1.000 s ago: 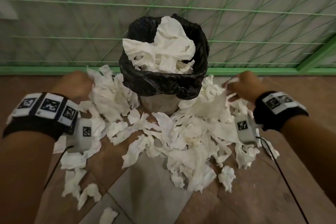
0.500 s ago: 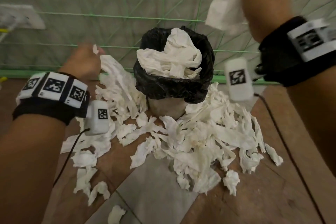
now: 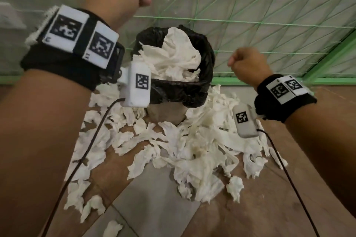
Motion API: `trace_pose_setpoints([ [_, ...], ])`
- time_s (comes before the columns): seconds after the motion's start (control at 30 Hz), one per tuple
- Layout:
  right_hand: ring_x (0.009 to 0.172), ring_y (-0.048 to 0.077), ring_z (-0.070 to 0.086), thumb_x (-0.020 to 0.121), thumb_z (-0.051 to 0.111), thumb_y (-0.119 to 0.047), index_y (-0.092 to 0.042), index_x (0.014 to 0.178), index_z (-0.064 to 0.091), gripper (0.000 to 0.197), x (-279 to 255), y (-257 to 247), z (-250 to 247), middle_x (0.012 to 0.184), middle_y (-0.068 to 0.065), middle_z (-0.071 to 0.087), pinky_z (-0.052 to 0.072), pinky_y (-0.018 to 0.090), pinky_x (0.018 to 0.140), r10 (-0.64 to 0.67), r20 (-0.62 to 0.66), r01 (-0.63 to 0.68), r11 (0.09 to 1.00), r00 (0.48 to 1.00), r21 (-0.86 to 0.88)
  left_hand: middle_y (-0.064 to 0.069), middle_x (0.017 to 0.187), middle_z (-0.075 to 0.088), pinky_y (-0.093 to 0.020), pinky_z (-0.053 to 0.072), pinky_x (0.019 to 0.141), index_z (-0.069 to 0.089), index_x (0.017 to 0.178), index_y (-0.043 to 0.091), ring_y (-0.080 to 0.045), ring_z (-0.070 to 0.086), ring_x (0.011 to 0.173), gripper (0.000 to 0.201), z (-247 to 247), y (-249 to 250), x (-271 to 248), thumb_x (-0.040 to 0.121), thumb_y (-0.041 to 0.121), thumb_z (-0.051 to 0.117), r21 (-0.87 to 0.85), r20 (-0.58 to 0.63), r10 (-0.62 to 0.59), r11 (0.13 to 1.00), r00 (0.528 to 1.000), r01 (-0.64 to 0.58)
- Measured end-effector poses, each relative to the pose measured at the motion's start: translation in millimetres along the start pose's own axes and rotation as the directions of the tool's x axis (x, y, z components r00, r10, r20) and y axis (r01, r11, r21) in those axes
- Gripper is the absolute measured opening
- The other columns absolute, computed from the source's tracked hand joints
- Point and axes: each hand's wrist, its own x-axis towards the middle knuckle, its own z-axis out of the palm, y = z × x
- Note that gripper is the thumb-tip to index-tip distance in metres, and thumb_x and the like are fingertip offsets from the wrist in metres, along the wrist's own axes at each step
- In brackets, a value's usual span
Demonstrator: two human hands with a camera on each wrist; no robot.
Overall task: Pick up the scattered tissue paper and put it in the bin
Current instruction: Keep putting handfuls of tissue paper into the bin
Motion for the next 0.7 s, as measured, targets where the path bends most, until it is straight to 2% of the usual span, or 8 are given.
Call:
trace_pose_setpoints([
  [0.07,0.094,0.036,0.065,0.088,0.049,-0.009,0.003,0.097,0.066,0.023,-7.2,35.9,14.8,0.098,0.023,0.07,0.051,0.038,0.082,0.084,0.268,-0.032,0.981,0.96,-0.192,-0.005,0.094,0.061,-0.032,0.051,0.08,0.059,0.085,0.016,-0.018,0.06,0.084,0.031,17.9,-5.8,-6.4,0.097,0.006,0.033,0.309,0.044,0.067,0.948,0.997,-0.077],
  [0.17,0.096,0.03,0.062,0.09,0.052,-0.012,-0.002,0.107,0.059,0.021,-41.1,74.6,50.7,0.113,0.02,0.066,0.048,0.033,0.082,0.158,0.535,0.107,0.896,0.83,-0.43,-0.019,0.108,0.059,-0.043,0.046,0.087,0.061,0.103,0.006,-0.035,0.055,0.099,0.028,40.7,-33.2,-17.3,0.088,0.003,0.037,0.668,0.23,0.083,0.712,0.97,-0.219],
  [0.27,0.103,0.031,0.055,0.086,0.063,-0.034,-0.026,0.132,0.038,0.053,-78.7,107.0,87.8,0.126,0.012,0.048,0.044,0.035,0.087,0.168,0.641,0.146,0.902,0.749,-0.406,-0.015,0.125,0.048,-0.064,0.024,0.106,0.05,0.12,0.016,-0.041,0.039,0.123,0.034,53.0,-55.4,-29.8,0.088,0.018,0.04,0.84,0.367,-0.154,0.48,0.917,-0.255],
  [0.37,0.118,0.033,0.051,0.09,0.057,-0.034,-0.021,0.133,0.043,0.047,-98.2,122.2,108.8,0.122,0.008,0.043,0.042,0.037,0.097,0.165,0.687,0.185,0.895,0.708,-0.406,-0.002,0.146,0.027,-0.054,0.008,0.113,0.045,0.128,0.025,-0.032,0.015,0.137,0.043,53.2,-58.6,-46.1,0.092,0.045,0.035,0.805,0.317,-0.252,0.582,0.914,-0.118],
  [0.47,0.108,0.033,0.056,0.096,0.044,-0.021,-0.005,0.108,0.057,0.024,-91.2,113.8,102.6,0.11,0.013,0.053,0.042,0.034,0.085,0.043,0.568,0.185,0.923,0.822,-0.338,0.007,0.15,0.022,-0.057,0.001,0.113,0.047,0.123,0.046,-0.028,0.015,0.14,0.037,42.8,-54.5,-44.0,0.091,0.051,0.03,0.685,0.337,-0.083,0.705,0.938,-0.183],
  [0.57,0.099,0.03,0.055,0.099,0.042,-0.035,-0.004,0.098,0.06,0.036,-69.3,93.7,77.3,0.101,0.011,0.053,0.039,0.034,0.081,0.013,0.456,0.133,0.949,0.89,-0.286,-0.005,0.137,0.042,-0.051,0.02,0.114,0.057,0.113,0.046,-0.023,0.038,0.13,0.037,18.6,-71.9,-23.3,0.087,0.041,0.031,0.36,-0.041,0.147,0.925,0.988,-0.123],
  [0.63,0.094,0.027,0.055,0.094,0.052,-0.043,-0.006,0.097,0.057,0.037,-53.5,78.4,54.2,0.099,0.007,0.056,0.043,0.035,0.08,0.034,0.386,0.042,0.981,0.922,-0.187,-0.015,0.129,0.053,-0.047,0.036,0.106,0.061,0.111,0.024,-0.027,0.049,0.12,0.04,3.3,-97.0,-26.7,0.088,0.035,0.03,0.024,-0.449,0.095,0.995,0.889,-0.094],
  [0.7,0.091,0.025,0.058,0.087,0.064,-0.043,-0.008,0.095,0.059,0.036,-38.4,64.3,30.4,0.096,0.006,0.062,0.046,0.036,0.079,-0.008,0.336,0.047,0.993,0.942,-0.107,-0.024,0.137,0.05,-0.039,0.04,0.104,0.051,0.127,-0.002,-0.031,0.05,0.123,0.052,-0.6,-131.2,-51.9,0.095,0.034,0.03,-0.205,-0.632,-0.174,0.977,0.755,0.053],
])
